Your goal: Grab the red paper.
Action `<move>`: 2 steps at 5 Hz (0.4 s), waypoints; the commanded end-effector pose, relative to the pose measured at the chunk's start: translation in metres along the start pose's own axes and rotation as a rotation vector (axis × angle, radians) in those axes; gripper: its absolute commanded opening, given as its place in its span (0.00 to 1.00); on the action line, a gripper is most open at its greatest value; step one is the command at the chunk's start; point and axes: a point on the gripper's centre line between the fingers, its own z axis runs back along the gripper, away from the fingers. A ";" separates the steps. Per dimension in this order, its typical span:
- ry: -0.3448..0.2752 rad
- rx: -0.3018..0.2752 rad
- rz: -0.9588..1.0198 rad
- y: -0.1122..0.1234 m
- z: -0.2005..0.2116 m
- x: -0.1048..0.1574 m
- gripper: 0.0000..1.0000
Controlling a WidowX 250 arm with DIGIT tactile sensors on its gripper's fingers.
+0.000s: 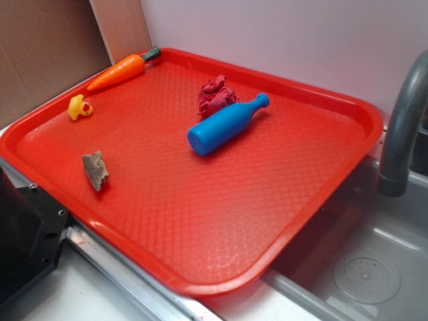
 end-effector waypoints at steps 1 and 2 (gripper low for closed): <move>0.000 0.000 0.000 0.000 0.000 0.000 1.00; -0.021 0.031 0.179 -0.002 -0.033 0.037 1.00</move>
